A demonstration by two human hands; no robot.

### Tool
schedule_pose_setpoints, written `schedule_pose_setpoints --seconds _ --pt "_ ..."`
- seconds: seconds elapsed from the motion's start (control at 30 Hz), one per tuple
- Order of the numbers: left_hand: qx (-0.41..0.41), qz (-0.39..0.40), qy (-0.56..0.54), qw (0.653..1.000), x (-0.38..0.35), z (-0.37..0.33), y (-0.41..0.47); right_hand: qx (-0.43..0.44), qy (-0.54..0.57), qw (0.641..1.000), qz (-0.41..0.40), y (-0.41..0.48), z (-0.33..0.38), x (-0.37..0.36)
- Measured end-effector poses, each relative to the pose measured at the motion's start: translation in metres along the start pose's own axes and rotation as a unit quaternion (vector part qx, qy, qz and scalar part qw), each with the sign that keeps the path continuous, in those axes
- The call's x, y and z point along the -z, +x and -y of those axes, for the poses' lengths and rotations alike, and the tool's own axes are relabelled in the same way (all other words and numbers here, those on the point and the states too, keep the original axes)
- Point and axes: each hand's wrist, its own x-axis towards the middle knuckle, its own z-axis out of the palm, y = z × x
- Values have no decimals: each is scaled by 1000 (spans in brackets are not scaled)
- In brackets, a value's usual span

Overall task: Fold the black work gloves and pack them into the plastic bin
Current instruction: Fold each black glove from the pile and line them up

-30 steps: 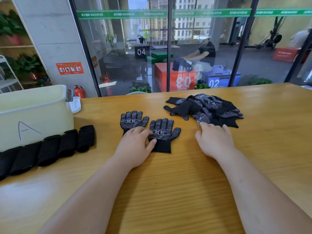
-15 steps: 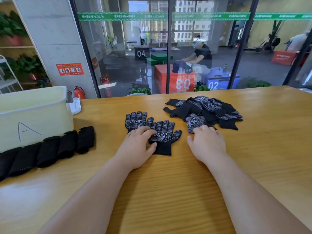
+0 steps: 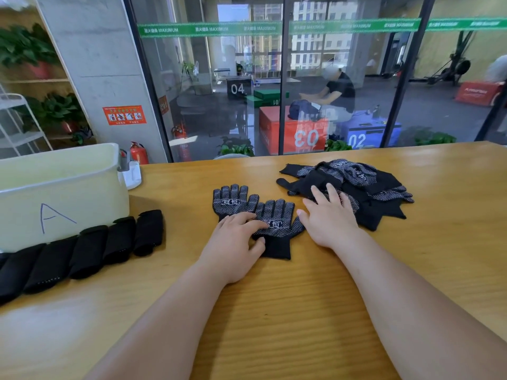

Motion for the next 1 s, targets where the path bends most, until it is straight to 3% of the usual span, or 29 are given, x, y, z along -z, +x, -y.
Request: schedule_pose_setpoints --seconds 0.13,0.27,0.37,0.5,0.7,0.77,0.83,0.93,1.0 --pt "1 0 -11 1000 -4 6 3 -18 39 998 -37 12 -3 -2" --pt "-2 -5 -13 1000 -7 10 5 54 170 970 -167 5 -4 17" --pt "0 -15 -13 1000 -8 12 5 38 362 911 -194 -16 -4 47" --pt "18 -61 24 998 -6 9 3 -53 598 794 -100 -44 -3 61" --pt "89 -87 84 989 -6 9 0 -158 762 628 -15 -56 -12 48" --pt "87 -85 78 989 -7 10 2 -186 773 606 -9 -57 -17 42" --pt "88 -69 66 992 -8 11 3 -207 726 656 -15 -59 -22 36" --pt "71 -47 38 996 -5 12 3 -195 546 812 -67 -59 -28 27" --pt "34 -49 21 998 -3 12 3 -156 405 898 -74 -58 -30 25"
